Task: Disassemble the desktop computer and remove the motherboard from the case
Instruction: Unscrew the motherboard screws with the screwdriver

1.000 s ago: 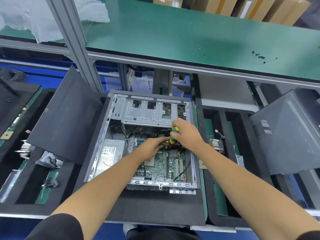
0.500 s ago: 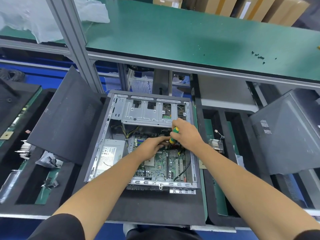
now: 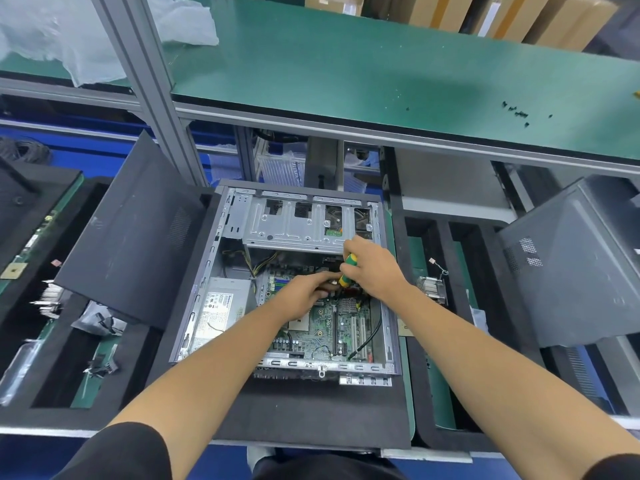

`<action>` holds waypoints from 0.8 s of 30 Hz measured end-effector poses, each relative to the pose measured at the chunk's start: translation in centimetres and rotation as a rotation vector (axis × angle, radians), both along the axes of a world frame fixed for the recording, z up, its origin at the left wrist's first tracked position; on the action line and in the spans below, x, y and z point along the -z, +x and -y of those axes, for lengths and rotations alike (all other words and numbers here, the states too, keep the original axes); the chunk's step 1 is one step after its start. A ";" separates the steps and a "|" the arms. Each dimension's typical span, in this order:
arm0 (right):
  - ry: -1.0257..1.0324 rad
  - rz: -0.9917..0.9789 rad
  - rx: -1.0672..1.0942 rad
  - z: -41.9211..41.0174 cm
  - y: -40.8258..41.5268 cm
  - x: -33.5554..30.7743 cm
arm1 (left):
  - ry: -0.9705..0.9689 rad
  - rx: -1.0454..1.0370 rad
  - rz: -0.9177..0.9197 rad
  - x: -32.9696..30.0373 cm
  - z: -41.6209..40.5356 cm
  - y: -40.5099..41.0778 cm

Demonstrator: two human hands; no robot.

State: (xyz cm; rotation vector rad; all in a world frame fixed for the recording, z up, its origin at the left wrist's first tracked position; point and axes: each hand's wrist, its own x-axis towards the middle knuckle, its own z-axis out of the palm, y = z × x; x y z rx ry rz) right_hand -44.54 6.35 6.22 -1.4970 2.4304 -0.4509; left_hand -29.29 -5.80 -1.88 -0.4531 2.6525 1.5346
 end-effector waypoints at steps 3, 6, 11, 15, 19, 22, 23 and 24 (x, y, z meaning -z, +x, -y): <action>0.001 -0.011 -0.003 0.0 0.0 0.1 | -0.058 -0.003 0.031 -0.2 0.0 -0.5; 0.001 -0.009 0.000 0.0 0.1 0.3 | -0.303 0.032 0.064 -0.3 0.2 -1.2; -0.016 -0.024 0.004 -0.1 0.1 0.6 | -0.468 0.066 0.138 -0.7 0.1 -1.7; -0.025 -0.037 -0.008 -0.2 0.1 0.8 | -0.484 0.090 0.215 -0.6 -0.1 -2.2; -0.034 -0.040 0.005 -0.2 0.3 0.8 | -0.391 0.023 0.205 -0.7 -0.4 -2.6; -0.050 -0.025 0.032 -0.3 0.4 0.7 | -0.306 -0.060 0.157 -0.4 -0.5 -3.0; -0.054 -0.024 0.039 -0.3 0.4 0.7 | -0.286 -0.078 0.137 -0.2 -0.5 -3.0; -0.056 -0.023 0.046 -0.2 0.5 0.8 | -0.271 -0.091 0.119 -0.1 -0.5 -2.9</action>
